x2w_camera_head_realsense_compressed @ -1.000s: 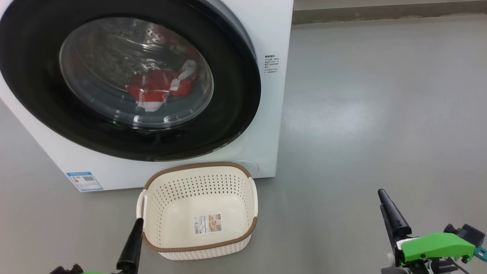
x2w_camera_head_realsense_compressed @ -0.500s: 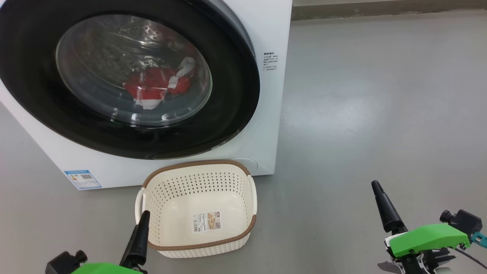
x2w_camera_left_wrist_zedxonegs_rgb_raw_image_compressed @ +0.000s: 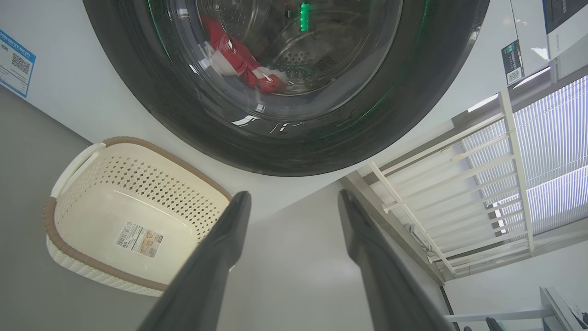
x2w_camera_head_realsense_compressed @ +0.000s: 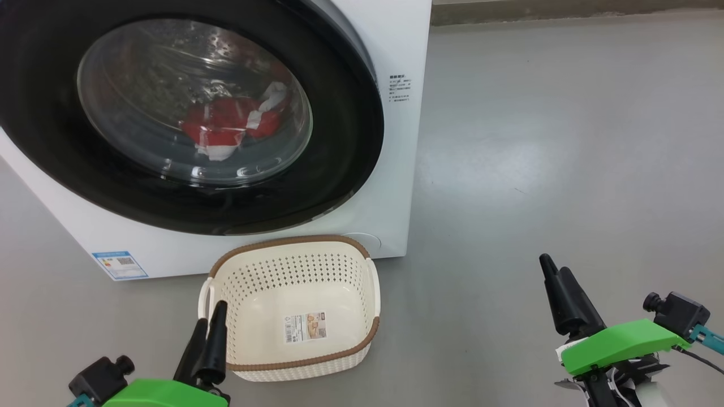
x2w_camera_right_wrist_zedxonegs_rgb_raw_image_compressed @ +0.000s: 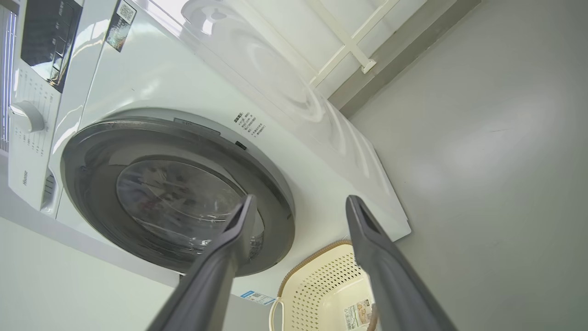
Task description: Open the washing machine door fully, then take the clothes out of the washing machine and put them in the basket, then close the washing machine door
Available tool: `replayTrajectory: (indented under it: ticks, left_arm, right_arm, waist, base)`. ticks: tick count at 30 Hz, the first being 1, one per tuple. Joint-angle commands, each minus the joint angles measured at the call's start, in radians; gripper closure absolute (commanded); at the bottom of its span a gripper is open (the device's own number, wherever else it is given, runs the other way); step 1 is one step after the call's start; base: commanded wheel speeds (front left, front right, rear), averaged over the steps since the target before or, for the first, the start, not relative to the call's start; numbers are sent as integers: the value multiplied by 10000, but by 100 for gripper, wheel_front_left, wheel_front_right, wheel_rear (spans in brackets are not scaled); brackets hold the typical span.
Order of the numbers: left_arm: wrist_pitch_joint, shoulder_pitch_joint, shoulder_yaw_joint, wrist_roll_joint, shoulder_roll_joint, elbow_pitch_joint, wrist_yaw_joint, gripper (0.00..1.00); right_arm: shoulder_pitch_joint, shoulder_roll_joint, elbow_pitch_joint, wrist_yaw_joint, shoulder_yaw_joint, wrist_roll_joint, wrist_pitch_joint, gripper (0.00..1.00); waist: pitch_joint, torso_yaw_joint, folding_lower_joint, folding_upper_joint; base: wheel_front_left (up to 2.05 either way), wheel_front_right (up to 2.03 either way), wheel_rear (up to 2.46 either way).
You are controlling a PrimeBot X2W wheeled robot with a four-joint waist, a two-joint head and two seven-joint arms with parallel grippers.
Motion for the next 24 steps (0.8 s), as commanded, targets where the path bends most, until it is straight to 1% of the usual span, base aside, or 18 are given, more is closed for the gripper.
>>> replayTrajectory:
  ticks: [1,24]
  left_arm:
    - [-142,-498,76,372,154,-329,113,0]
    - [-819,-864,-296,2901,196,-590,374,0]
  right_arm:
    - [-514,-112,-306,-1,155,-422,-134,0]
    - [-970,-171,-525,-2,752,-3026,-810,0]
  waist:
    - [0,-7,-1,-1]
    - [33,-10,-1,-1]
  base:
    - [0,0,0]
    - [0,0,0]
